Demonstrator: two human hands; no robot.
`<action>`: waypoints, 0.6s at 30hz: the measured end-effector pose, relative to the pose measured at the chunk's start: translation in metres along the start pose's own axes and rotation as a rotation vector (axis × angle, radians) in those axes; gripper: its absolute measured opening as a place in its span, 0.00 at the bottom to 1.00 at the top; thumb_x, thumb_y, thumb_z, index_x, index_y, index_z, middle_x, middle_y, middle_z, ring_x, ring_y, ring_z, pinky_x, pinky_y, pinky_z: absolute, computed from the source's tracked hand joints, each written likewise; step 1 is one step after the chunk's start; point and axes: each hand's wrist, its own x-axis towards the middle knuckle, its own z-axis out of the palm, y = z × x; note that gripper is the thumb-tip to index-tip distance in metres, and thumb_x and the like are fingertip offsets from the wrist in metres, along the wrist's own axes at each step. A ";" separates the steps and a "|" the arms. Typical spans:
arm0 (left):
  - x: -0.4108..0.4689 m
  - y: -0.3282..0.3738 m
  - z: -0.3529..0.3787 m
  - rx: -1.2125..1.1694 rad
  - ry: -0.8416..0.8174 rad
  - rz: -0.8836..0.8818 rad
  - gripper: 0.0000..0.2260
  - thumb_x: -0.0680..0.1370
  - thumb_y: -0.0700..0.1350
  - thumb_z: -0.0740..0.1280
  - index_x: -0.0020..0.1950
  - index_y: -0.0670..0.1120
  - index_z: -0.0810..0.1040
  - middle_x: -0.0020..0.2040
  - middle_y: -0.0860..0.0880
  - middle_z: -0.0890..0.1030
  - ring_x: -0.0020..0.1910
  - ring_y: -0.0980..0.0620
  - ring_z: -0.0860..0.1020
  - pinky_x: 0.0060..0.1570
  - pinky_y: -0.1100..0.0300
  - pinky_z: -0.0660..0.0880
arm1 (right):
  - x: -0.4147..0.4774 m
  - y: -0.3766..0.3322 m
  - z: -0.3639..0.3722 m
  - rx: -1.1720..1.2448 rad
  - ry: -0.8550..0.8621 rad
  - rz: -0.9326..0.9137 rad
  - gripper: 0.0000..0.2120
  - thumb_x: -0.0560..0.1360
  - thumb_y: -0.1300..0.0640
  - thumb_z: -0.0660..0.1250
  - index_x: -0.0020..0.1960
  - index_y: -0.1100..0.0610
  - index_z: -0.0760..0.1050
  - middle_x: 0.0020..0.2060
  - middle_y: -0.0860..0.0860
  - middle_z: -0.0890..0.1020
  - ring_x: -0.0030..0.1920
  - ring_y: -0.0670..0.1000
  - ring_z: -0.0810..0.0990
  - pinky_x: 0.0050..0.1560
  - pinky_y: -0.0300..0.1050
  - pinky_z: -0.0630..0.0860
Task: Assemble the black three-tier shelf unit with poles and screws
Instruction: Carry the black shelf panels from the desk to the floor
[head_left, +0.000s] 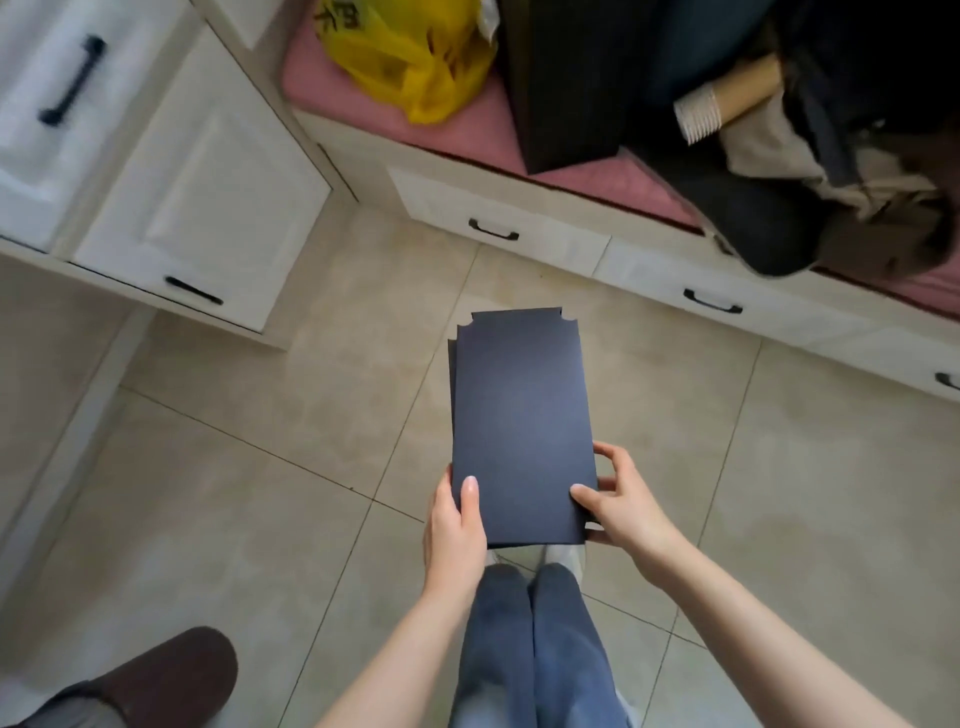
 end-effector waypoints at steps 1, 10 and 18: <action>0.016 -0.011 0.011 -0.002 -0.015 -0.006 0.20 0.86 0.53 0.56 0.77 0.48 0.69 0.70 0.53 0.76 0.69 0.53 0.73 0.70 0.54 0.70 | 0.019 0.009 -0.002 0.004 0.004 0.011 0.22 0.79 0.61 0.64 0.67 0.41 0.64 0.52 0.52 0.81 0.49 0.51 0.84 0.42 0.48 0.84; 0.147 -0.121 0.101 0.030 -0.076 0.038 0.20 0.83 0.54 0.62 0.74 0.50 0.69 0.67 0.53 0.75 0.66 0.55 0.74 0.65 0.59 0.72 | 0.191 0.100 -0.001 -0.007 0.018 0.021 0.22 0.80 0.60 0.65 0.66 0.39 0.64 0.57 0.52 0.77 0.53 0.52 0.82 0.37 0.39 0.81; 0.249 -0.224 0.151 0.101 -0.135 0.058 0.24 0.80 0.55 0.68 0.74 0.54 0.66 0.65 0.57 0.74 0.62 0.59 0.75 0.58 0.66 0.74 | 0.323 0.174 0.019 -0.051 0.004 0.093 0.21 0.81 0.61 0.64 0.67 0.42 0.63 0.58 0.51 0.77 0.52 0.51 0.81 0.35 0.37 0.80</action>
